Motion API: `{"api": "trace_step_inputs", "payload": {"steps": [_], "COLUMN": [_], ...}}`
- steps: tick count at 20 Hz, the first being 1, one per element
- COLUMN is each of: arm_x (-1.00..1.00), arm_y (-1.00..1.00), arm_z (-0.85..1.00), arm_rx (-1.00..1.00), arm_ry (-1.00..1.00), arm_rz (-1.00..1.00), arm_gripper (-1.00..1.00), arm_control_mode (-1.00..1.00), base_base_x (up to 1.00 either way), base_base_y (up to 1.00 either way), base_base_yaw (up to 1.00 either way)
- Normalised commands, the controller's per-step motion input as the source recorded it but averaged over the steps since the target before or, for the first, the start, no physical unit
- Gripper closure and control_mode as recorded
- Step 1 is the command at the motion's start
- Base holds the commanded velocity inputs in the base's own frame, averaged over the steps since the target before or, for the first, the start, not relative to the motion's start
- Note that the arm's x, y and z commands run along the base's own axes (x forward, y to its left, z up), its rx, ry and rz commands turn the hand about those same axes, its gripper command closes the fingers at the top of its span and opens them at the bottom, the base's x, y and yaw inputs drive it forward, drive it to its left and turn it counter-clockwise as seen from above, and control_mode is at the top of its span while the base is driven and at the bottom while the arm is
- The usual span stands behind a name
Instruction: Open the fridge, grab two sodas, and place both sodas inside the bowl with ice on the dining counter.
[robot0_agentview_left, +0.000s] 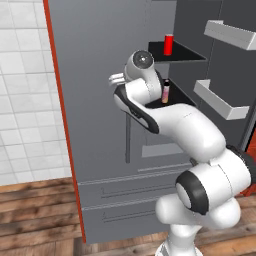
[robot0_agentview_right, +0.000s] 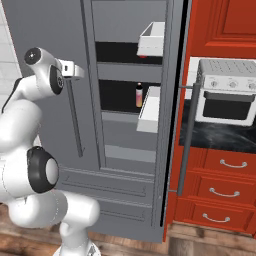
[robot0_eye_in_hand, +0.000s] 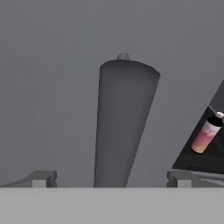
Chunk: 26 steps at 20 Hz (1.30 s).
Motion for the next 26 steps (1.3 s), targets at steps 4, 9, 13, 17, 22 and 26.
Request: {"api": "trace_step_inputs", "payload": {"steps": [4,9,13,17,22,26], "arm_x": [0.33,0.34,0.01,0.0,-0.33,-0.62], "arm_y": [0.01,0.08,0.05,0.27,0.54,0.71], "arm_z": [-0.09,-0.12,-0.14,0.0,0.0,0.0], "arm_rx": [0.0,0.0,-0.02,0.0,-0.07,-0.04], "arm_ry": [0.01,0.03,0.06,0.02,0.01,0.0], "arm_rz": [0.0,0.0,0.0,0.07,0.24,0.39], "arm_gripper": [-1.0,1.0,1.0,1.0,1.0,1.0], "arm_control_mode": [-1.0,-1.0,-1.0,-1.0,-1.0,-1.0], "base_base_x": [0.0,0.0,0.0,0.0,0.0,0.0], "base_base_y": [0.0,0.0,0.0,0.0,0.0,0.0], "base_base_yaw": [0.0,0.0,0.0,0.0,0.0,0.0]}}
